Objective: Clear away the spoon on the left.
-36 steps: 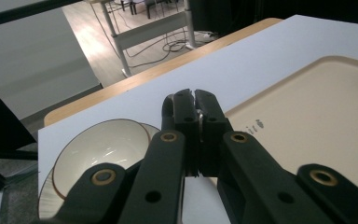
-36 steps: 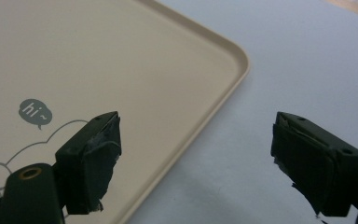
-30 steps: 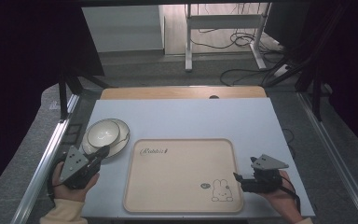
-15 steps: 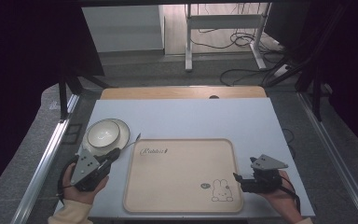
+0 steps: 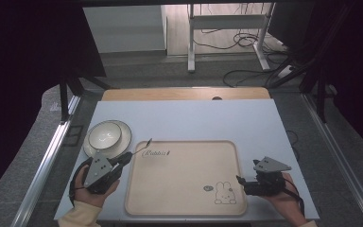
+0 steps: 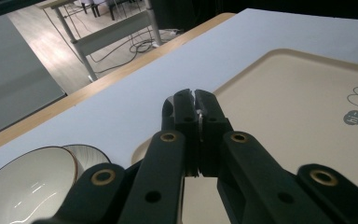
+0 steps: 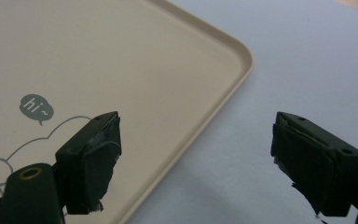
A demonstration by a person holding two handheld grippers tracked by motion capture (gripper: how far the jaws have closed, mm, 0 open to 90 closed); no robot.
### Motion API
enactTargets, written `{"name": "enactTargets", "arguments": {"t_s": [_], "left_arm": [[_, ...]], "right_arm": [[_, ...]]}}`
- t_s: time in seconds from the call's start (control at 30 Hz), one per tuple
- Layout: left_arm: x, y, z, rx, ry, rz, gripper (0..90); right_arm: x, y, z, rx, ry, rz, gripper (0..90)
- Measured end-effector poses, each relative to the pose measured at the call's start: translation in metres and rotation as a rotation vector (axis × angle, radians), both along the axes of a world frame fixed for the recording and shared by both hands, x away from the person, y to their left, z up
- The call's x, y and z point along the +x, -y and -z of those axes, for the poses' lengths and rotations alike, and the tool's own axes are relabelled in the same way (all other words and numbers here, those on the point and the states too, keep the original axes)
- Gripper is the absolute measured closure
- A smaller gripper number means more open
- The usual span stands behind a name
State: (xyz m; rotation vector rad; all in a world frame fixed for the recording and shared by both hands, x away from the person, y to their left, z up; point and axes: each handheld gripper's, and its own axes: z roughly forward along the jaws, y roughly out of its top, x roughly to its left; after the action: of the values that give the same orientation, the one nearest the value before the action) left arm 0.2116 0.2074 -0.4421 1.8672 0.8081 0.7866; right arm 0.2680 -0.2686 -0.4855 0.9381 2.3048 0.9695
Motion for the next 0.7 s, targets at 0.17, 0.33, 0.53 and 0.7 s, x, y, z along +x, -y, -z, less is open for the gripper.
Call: {"name": "enactTargets", "arguments": {"t_s": [0.17, 0.33, 0.53, 0.7], "left_arm": [[0.005, 0.003, 0.002, -0.002, -0.005, -0.004, 89.6], [0.009, 0.012, 0.005, 0.026, -0.012, 0.008, 89.6], [0.016, 0.029, 0.012, 0.061, -0.027, 0.033, 89.6], [0.018, 0.042, 0.018, 0.114, -0.032, 0.061, 89.6]], "right_arm": [[0.0, -0.001, 0.0, 0.0, -0.001, -0.002, 16.3], [0.0, -0.001, 0.0, -0.001, 0.0, -0.003, 16.3], [0.001, 0.0, 0.001, -0.002, -0.003, -0.001, 16.3], [0.0, 0.0, 0.001, -0.002, -0.002, -0.004, 16.3]]}}
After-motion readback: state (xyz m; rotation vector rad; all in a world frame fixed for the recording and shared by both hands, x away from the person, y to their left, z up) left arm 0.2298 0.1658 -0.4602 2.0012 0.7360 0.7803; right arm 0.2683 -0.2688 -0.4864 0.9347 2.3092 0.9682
